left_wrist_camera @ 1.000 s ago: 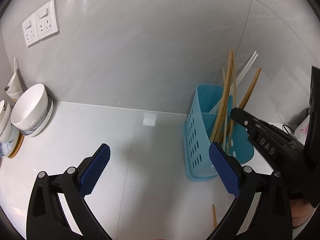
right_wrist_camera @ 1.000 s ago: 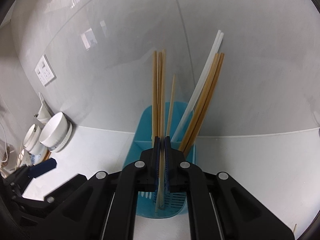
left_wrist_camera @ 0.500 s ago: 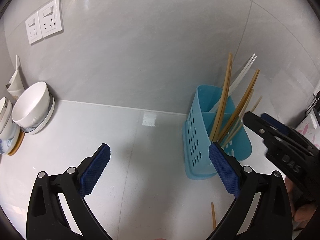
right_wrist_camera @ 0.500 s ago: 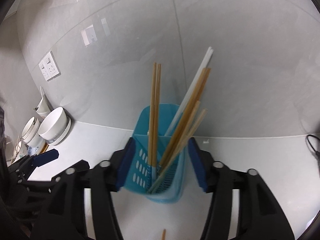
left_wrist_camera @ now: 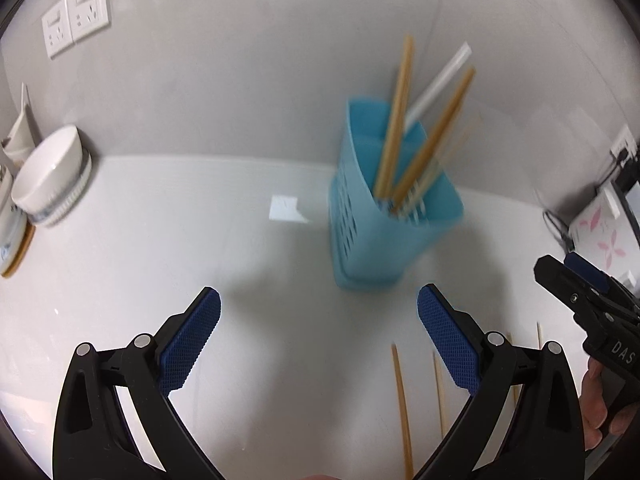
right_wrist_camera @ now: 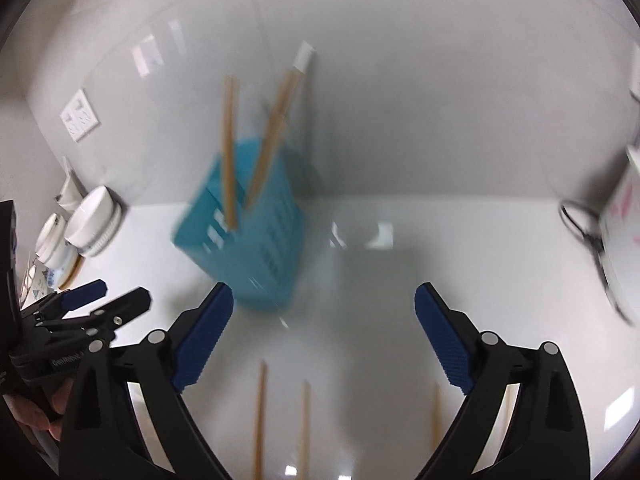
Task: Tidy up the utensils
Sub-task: 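Return both tools to the chopsticks and grasp a blue-tipped chopstick with the right tool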
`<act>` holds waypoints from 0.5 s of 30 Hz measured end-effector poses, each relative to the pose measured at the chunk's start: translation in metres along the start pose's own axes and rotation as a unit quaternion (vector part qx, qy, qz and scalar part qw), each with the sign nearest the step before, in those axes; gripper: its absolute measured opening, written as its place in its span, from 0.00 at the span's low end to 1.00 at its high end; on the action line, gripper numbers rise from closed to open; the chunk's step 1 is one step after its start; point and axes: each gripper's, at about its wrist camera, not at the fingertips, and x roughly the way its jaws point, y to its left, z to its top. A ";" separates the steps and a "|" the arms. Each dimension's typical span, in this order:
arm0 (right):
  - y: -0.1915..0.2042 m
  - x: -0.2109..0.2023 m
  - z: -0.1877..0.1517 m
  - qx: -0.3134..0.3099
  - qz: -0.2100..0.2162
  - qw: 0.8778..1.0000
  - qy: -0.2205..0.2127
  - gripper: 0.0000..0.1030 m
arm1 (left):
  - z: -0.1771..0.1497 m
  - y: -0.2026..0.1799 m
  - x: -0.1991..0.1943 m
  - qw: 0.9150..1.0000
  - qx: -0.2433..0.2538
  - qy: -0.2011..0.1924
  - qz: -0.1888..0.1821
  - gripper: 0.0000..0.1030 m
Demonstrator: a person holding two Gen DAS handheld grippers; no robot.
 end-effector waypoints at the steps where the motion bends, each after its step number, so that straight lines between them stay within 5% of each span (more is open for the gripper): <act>1: -0.006 -0.001 -0.006 0.001 -0.006 1.000 0.007 0.86 | -0.005 -0.003 0.001 1.000 0.001 0.007 -0.001 0.94; 15: -0.064 -0.008 -0.099 0.003 -0.069 0.990 0.120 0.86 | -0.083 -0.037 0.029 0.994 0.009 0.109 -0.007 0.94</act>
